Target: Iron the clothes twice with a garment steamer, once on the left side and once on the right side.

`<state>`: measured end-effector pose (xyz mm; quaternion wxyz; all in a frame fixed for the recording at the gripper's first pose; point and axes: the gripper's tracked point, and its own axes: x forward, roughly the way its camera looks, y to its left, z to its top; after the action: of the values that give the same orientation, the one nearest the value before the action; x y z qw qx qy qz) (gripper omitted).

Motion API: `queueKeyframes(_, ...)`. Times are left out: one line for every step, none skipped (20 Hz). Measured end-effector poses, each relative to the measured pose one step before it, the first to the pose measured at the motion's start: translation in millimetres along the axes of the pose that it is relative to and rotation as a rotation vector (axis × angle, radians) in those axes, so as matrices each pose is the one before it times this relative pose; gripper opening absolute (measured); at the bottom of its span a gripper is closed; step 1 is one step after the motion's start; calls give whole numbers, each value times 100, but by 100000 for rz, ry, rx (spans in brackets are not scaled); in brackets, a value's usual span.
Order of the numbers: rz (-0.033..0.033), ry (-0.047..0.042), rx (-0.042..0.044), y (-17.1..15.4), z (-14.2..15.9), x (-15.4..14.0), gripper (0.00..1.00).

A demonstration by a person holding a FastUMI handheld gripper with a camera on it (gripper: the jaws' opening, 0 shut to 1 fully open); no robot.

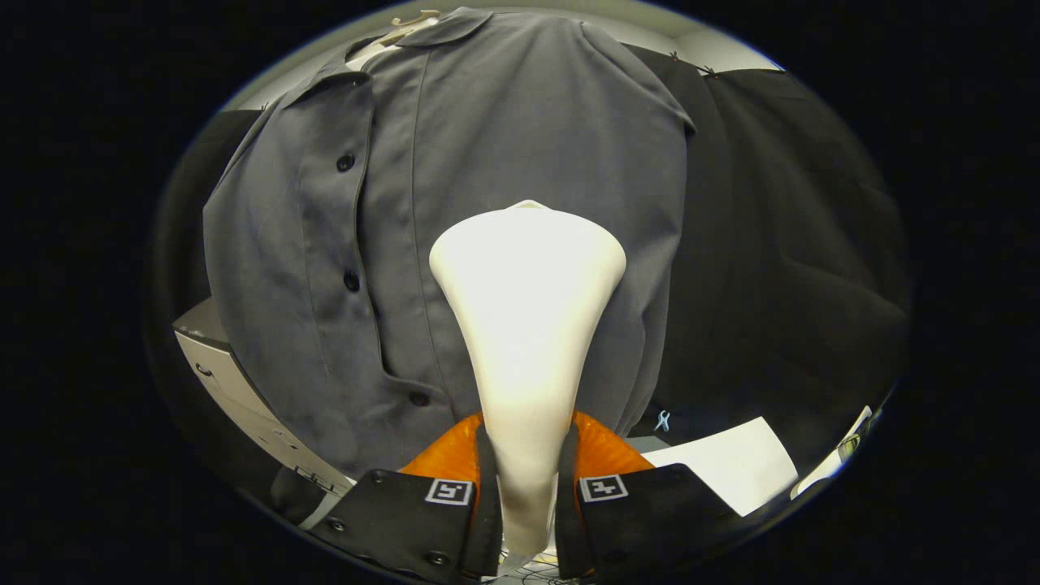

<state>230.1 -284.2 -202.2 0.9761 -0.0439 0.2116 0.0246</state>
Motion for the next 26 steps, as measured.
queueKeyframes(-38,1931,87,48,-1055,481,34)
queueKeyframes(-41,1892,251,-45,-1219,273,34)
queueKeyframes(-140,1865,316,-116,-1180,232,34)
queueKeyframes(-208,1716,478,-169,-1332,205,34)
queueKeyframes(-315,1639,700,-101,-1064,301,34)
queueKeyframes(-86,1752,605,-240,-1175,171,34)
queueKeyframes(-216,1796,297,-113,-1024,361,34)
queueKeyframes(-55,1763,-61,-164,-1035,171,34)
queueKeyframes(49,1518,212,-106,-1000,355,34)
queueKeyframes(93,1526,173,-44,-826,305,34)
queueKeyframes(183,1641,301,-36,-825,412,34)
queueKeyframes(325,1637,629,-85,-897,103,34)
queueKeyframes(404,1023,308,56,-563,217,34)
queueKeyframes(383,551,-178,-193,-483,278,34)
queueKeyframes(132,626,-406,5,-463,214,34)
queueKeyframes(58,619,-259,-190,-599,62,34)
queueKeyframes(-220,1123,-215,-107,-647,341,34)
queueKeyframes(-250,1344,-93,-85,-885,228,34)
queueKeyframes(-186,1371,63,-119,-758,2,34)
queueKeyframes(74,1040,298,-125,-873,203,34)
queueKeyframes(-103,1077,197,-37,-660,133,34)
queueKeyframes(-185,1046,61,-170,-607,34,34)
queueKeyframes(-401,1277,186,-132,-524,-45,34)
queueKeyframes(-189,1004,396,-155,-693,-9,34)
queueKeyframes(112,833,578,45,-605,157,35)
queueKeyframes(182,730,544,37,-553,33,34)
